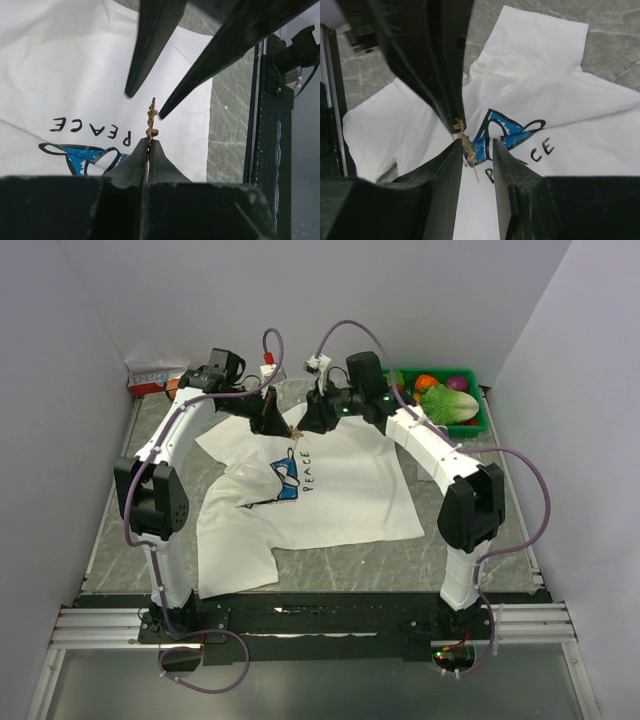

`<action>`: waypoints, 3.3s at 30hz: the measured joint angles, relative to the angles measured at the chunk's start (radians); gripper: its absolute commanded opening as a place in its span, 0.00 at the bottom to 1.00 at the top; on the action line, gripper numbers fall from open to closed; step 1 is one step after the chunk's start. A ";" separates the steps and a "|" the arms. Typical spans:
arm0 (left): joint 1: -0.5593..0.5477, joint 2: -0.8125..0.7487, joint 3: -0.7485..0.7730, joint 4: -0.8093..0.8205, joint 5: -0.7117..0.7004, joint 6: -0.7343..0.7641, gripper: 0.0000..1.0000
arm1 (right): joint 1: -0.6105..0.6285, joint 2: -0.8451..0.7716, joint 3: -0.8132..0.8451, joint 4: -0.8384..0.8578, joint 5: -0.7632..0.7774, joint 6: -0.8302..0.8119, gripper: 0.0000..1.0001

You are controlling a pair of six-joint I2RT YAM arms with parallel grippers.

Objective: Remove the brooch from the garment

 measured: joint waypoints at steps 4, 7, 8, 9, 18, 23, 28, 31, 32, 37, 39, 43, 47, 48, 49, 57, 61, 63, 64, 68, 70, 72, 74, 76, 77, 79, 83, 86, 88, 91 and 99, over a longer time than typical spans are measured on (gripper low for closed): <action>-0.009 0.000 0.000 -0.018 -0.017 0.009 0.01 | -0.017 -0.132 -0.058 -0.040 -0.018 -0.129 0.45; -0.011 0.000 0.000 -0.026 -0.022 0.010 0.01 | -0.029 -0.346 -0.207 -0.012 -0.014 -0.245 0.45; -0.013 0.000 0.000 -0.026 -0.022 0.010 0.01 | -0.029 -0.401 -0.238 -0.006 -0.014 -0.278 0.45; -0.013 0.000 0.000 -0.028 -0.022 0.010 0.01 | -0.029 -0.439 -0.257 0.003 -0.015 -0.304 0.45; -0.011 0.073 0.147 -0.202 0.026 0.114 0.01 | -0.043 -0.294 -0.294 0.109 0.013 -0.326 0.45; -0.008 0.069 0.093 -0.226 0.067 0.134 0.01 | -0.052 -0.137 -0.294 0.107 0.034 -0.297 0.45; -0.003 0.065 0.031 -0.209 0.089 0.113 0.01 | -0.053 -0.090 -0.265 0.098 0.005 -0.273 0.46; 0.000 0.064 0.030 -0.191 0.110 0.095 0.01 | -0.053 -0.066 -0.215 0.093 -0.037 -0.244 0.47; 0.001 0.064 0.030 -0.183 0.115 0.091 0.01 | -0.053 -0.064 -0.206 0.092 -0.048 -0.237 0.47; 0.006 0.064 0.030 -0.144 0.132 0.054 0.01 | -0.046 -0.061 -0.178 0.076 -0.097 -0.219 0.47; 0.007 0.064 0.030 -0.137 0.134 0.048 0.01 | -0.040 -0.060 -0.178 0.064 -0.105 -0.219 0.47; 0.009 0.064 0.030 -0.127 0.145 0.026 0.01 | -0.034 -0.059 -0.179 0.048 -0.108 -0.223 0.47; 0.010 0.064 0.030 -0.114 0.145 0.003 0.01 | -0.034 -0.059 -0.184 0.040 -0.105 -0.225 0.47; 0.010 0.064 0.030 -0.113 0.145 -0.002 0.01 | -0.034 -0.059 -0.185 0.040 -0.105 -0.224 0.47; 0.010 0.064 0.030 -0.110 0.145 -0.004 0.01 | -0.034 -0.059 -0.185 0.039 -0.105 -0.225 0.47; 0.010 0.064 0.030 -0.095 0.145 -0.038 0.01 | -0.034 -0.060 -0.185 0.031 -0.108 -0.234 0.46; 0.010 0.063 0.030 -0.095 0.145 -0.039 0.01 | -0.034 -0.060 -0.185 0.025 -0.103 -0.235 0.46; 0.010 0.058 0.030 -0.081 0.145 -0.038 0.01 | -0.033 -0.060 -0.190 0.012 -0.106 -0.234 0.46; 0.011 0.055 0.030 -0.077 0.145 -0.037 0.01 | -0.031 -0.060 -0.195 0.009 -0.107 -0.233 0.46; 0.015 0.038 0.023 -0.071 0.143 -0.033 0.01 | -0.027 -0.060 -0.201 -0.003 -0.104 -0.224 0.47; 0.016 0.026 0.011 -0.064 0.142 -0.032 0.01 | -0.027 -0.060 -0.201 -0.003 -0.105 -0.219 0.47; 0.016 0.010 -0.015 -0.051 0.140 -0.037 0.01 | -0.027 -0.060 -0.201 -0.005 -0.111 -0.215 0.47; 0.016 0.002 -0.025 -0.045 0.138 -0.045 0.01 | -0.027 -0.060 -0.201 -0.005 -0.125 -0.211 0.47; 0.015 0.001 -0.025 -0.034 0.133 -0.051 0.01 | -0.027 -0.060 -0.201 -0.005 -0.140 -0.200 0.47; 0.016 0.001 -0.025 -0.027 0.131 -0.055 0.01 | -0.027 -0.060 -0.201 -0.005 -0.150 -0.193 0.47; 0.016 0.001 -0.025 -0.019 0.124 -0.063 0.01 | -0.027 -0.060 -0.201 -0.005 -0.166 -0.185 0.47; 0.014 0.001 -0.023 -0.006 0.116 -0.073 0.01 | -0.027 -0.060 -0.201 -0.005 -0.188 -0.171 0.47; 0.011 0.003 -0.013 -0.006 0.114 -0.073 0.01 | -0.027 -0.060 -0.200 -0.004 -0.194 -0.162 0.47; 0.008 0.003 -0.008 -0.006 0.114 -0.072 0.01 | -0.027 -0.060 -0.197 -0.004 -0.193 -0.158 0.47; -0.001 0.003 -0.006 -0.006 0.114 -0.073 0.01 | -0.027 -0.060 -0.190 0.003 -0.193 -0.146 0.47; -0.018 0.003 -0.006 -0.002 0.114 -0.081 0.01 | -0.027 -0.060 -0.122 0.015 -0.192 -0.132 0.47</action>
